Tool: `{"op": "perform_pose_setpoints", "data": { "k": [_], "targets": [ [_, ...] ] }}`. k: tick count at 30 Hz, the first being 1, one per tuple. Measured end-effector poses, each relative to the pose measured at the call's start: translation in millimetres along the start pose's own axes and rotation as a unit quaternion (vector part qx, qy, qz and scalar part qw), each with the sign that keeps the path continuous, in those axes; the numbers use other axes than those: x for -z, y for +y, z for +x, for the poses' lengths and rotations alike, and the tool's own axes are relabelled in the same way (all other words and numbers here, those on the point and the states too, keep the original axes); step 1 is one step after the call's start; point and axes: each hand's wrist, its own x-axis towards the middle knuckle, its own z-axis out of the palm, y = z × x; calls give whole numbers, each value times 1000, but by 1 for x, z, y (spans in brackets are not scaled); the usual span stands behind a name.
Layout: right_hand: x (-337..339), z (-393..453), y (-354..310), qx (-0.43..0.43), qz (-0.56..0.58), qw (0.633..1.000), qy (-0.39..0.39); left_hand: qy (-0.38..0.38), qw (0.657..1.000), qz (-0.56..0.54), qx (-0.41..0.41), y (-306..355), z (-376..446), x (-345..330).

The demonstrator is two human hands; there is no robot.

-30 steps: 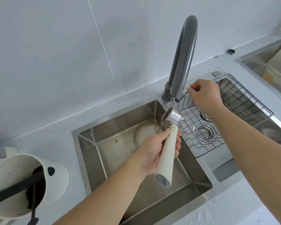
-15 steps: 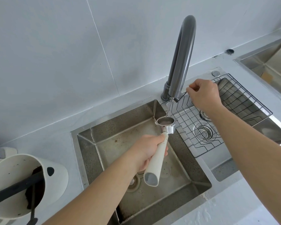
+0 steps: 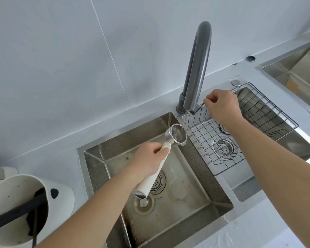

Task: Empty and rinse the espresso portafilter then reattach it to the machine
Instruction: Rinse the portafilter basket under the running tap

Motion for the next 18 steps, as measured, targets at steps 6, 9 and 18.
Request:
{"op": "perform_pose_setpoints", "data": {
  "k": [6,9,18],
  "targets": [
    [1,1,1,-1,0,1000,-1,31,997,-13,-71,-4,0,-5],
    [0,0,1,3,-2,1000,2,26,995,-58,-81,-2,-1,-8],
    [-1,1,3,-1,2,1000,2,9,973,-223,-60,0,3,-19]
  ]
}}
